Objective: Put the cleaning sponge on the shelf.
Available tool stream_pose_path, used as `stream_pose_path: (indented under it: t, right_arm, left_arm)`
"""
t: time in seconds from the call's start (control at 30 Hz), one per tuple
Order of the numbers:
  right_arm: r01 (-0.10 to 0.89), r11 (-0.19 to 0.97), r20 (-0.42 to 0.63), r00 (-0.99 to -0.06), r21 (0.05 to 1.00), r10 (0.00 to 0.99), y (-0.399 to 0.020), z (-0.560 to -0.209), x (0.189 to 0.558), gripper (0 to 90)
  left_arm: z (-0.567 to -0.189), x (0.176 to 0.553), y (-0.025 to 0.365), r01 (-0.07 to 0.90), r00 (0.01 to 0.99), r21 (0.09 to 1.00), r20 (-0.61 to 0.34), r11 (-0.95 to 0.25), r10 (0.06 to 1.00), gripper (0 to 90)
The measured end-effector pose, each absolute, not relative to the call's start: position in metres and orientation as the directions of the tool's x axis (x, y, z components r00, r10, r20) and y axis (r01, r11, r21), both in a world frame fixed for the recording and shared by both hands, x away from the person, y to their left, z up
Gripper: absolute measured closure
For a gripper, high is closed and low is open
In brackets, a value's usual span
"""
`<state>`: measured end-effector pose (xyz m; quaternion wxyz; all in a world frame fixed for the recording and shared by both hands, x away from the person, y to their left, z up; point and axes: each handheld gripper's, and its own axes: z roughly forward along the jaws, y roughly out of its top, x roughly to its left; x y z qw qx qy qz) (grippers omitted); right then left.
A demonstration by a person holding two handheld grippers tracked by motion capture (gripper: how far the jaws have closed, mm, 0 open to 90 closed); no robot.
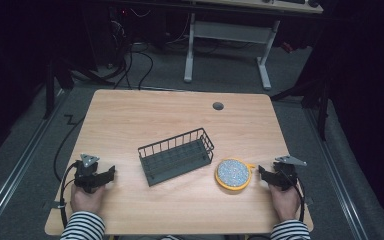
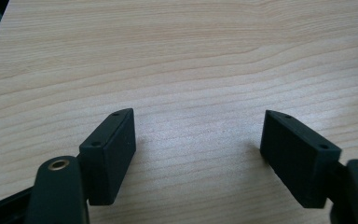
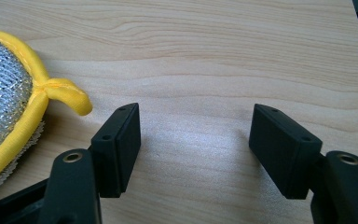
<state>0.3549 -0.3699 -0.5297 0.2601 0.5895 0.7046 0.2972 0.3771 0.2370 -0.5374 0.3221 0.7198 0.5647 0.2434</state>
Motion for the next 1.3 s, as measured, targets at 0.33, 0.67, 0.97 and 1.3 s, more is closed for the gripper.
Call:
stream_pose_path:
  t: [0.33,0.67,0.97,1.3]
  right_arm:
    - [0.715,0.058,0.065,-0.144,0.696,0.987,-0.375,-0.524,0.354,37.8]
    - [0.723,0.042,0.111,-0.163,0.689,0.980,-0.375,-0.510,0.343,40.0]
    - [0.723,0.076,0.122,-0.218,0.686,0.968,-0.357,-0.497,0.336,41.9]
    - [0.749,0.117,0.147,-0.277,0.653,0.950,-0.329,-0.487,0.332,40.7]
  left_arm:
    - [-0.537,0.377,0.239,0.656,0.244,0.742,-0.038,-0.136,0.969,26.4]
    - [-0.537,0.377,0.239,0.656,0.243,0.742,-0.035,-0.138,0.969,26.7]
    - [-0.537,0.377,0.240,0.656,0.241,0.743,-0.043,-0.130,0.969,26.7]
    - [-0.537,0.378,0.241,0.656,0.243,0.744,-0.055,-0.122,0.969,26.6]
